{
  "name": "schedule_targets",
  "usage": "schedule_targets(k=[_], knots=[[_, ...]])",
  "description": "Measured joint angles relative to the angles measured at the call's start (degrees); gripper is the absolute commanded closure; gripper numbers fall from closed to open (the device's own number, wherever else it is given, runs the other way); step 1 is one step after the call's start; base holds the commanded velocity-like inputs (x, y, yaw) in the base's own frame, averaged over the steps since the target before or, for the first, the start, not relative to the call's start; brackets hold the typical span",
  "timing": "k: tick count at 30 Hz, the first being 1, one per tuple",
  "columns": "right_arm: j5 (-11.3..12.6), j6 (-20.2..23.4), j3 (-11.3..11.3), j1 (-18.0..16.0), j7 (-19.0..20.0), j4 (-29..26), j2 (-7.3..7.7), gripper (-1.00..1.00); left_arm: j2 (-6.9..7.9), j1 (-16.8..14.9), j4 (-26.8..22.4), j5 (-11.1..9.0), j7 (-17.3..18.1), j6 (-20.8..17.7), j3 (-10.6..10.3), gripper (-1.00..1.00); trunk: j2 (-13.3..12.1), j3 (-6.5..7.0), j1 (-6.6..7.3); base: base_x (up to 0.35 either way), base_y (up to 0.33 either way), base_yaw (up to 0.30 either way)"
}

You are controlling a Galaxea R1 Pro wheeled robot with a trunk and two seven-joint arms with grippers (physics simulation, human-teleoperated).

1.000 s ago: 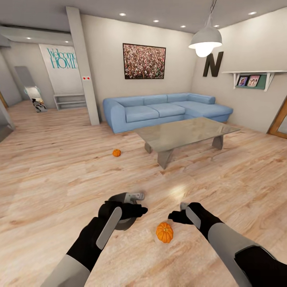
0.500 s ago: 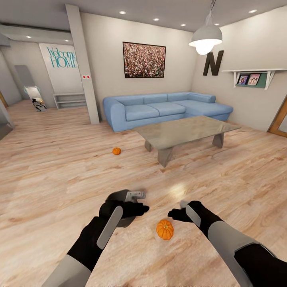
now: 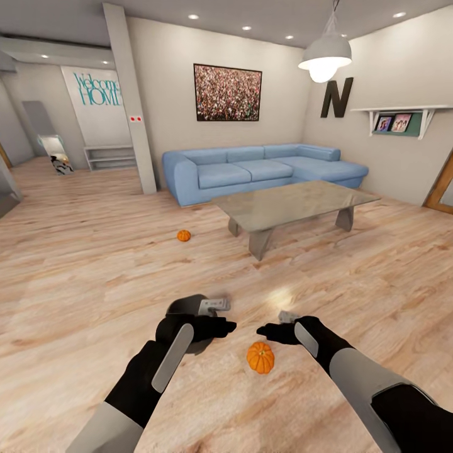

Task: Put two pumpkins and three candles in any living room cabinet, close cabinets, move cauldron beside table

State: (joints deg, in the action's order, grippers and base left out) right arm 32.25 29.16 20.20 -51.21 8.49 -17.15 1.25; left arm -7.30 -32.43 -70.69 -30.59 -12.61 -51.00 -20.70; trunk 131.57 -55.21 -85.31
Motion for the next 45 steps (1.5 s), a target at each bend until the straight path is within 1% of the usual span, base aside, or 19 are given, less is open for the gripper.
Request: schedule_targets(k=[6, 7, 8, 9, 10, 11, 15, 18, 22, 27, 30, 31, 33, 38, 42, 45], knots=[[-0.07, 0.06, -0.03, 0.0, -0.16, 0.18, 0.02, -1.0, -0.01, 0.01, -0.01, 0.0, 0.0, 0.0, 0.0, -1.0, 2.41, -1.1, -1.32, 0.0, 0.0, 0.0], [-0.08, 0.09, -0.05, 0.0, -1.82, 0.23, 0.02, -1.0, 0.0, 0.01, -0.01, 0.0, 0.0, 0.0, 0.0, -1.0, 2.81, -1.33, -1.54, 0.0, 0.0, 0.0], [-0.06, 0.1, -0.06, 0.0, -2.68, 0.24, 0.02, -1.0, 0.0, 0.0, -0.01, 0.0, 0.0, 0.0, 0.0, -1.0, 3.21, -1.57, -1.76, 0.0, 0.0, 0.0], [-0.01, 0.06, -0.08, 0.0, -4.56, 0.23, 0.02, -1.0, -0.02, -0.02, -0.01, 0.0, 0.0, 0.0, 0.0, -1.0, 3.61, -1.83, -1.98, 0.0, 0.0, 0.0], [0.03, 0.03, -0.08, 0.0, -5.48, 0.22, 0.02, -1.0, -0.01, -0.02, -0.01, 0.0, 0.0, 0.0, 0.0, -1.0, 4.01, -2.08, -2.2, 0.0, 0.0, 0.0], [-0.17, -0.03, -0.15, 0.0, -7.82, 0.18, 0.02, -1.0, -0.01, 0.01, -0.01, 0.0, 0.0, 0.0, 0.0, -1.0, 4.41, -2.35, -2.42, 0.0, 0.0, 0.0], [-0.25, -0.02, -0.2, 0.0, -8.74, 0.06, 0.01, -1.0, 0.0, -0.03, -0.01, 0.01, 0.0, 0.0, 0.0, -1.0, 6.01, -3.42, -3.3, 0.0, 0.0, 0.0], [-0.26, 0.05, -0.21, 0.0, -8.77, 0.04, 0.05, -1.0, 0.0, 0.0, -0.01, 0.01, 0.0, 0.0, 0.0, -1.0, 7.22, -4.24, -3.96, 0.0, 0.0, 0.0], [-0.11, 0.31, -0.19, 0.0, -7.86, 0.01, 0.1, -1.0, -0.02, -0.02, -0.01, 0.01, 0.0, 0.0, 0.0, -1.0, 8.82, -5.32, -4.84, 0.0, 0.0, 0.0], [0.14, 0.44, -0.16, -0.01, -5.97, 0.0, 0.94, -1.0, -0.04, -0.02, -0.17, -0.02, 0.09, 0.0, 0.0, -1.0, 8.84, -5.78, -4.84, 0.0, 0.0, 0.0], [0.15, 0.47, -0.17, -0.01, -4.73, -0.06, 1.54, -1.0, -0.01, 0.01, -2.12, -0.09, 0.34, -0.01, 0.0, -1.0, 8.84, -6.06, -4.84, 0.0, 0.0, 0.0], [0.15, 0.48, -0.17, -0.01, -4.11, -0.08, 1.76, -1.0, -0.01, 0.04, -5.81, -0.21, 0.53, -0.25, -0.24, -1.0, 8.84, -6.14, -4.83, 0.0, 0.0, 0.0], [0.16, 0.49, -0.17, -0.01, -3.98, -0.09, 1.81, -1.0, 0.0, 0.1, -7.23, -0.13, 0.57, -0.35, -0.78, -1.0, 8.84, -6.33, -4.84, 0.0, 0.0, 0.0], [0.16, 0.49, -0.17, -0.01, -4.0, -0.09, 1.85, -1.0, 0.0, 0.26, -9.01, -0.12, 0.61, -0.36, -2.0, -1.0, 8.84, -6.79, -4.84, 0.0, 0.0, 0.0], [0.17, 0.49, -0.11, 0.0, -3.98, -0.07, 1.82, -1.0, 0.0, 0.43, -11.37, -0.11, 0.62, -0.33, -2.38, -1.0, 8.84, -7.13, -4.84, 0.001, 0.0, 0.011], [0.16, 0.49, -0.09, 0.0, -4.03, -0.04, 1.8, -1.0, 0.01, 0.46, -11.99, -0.1, 0.62, -0.34, -2.44, -1.0, 8.84, -7.25, -4.83, 0.09, 0.0, 0.007]])
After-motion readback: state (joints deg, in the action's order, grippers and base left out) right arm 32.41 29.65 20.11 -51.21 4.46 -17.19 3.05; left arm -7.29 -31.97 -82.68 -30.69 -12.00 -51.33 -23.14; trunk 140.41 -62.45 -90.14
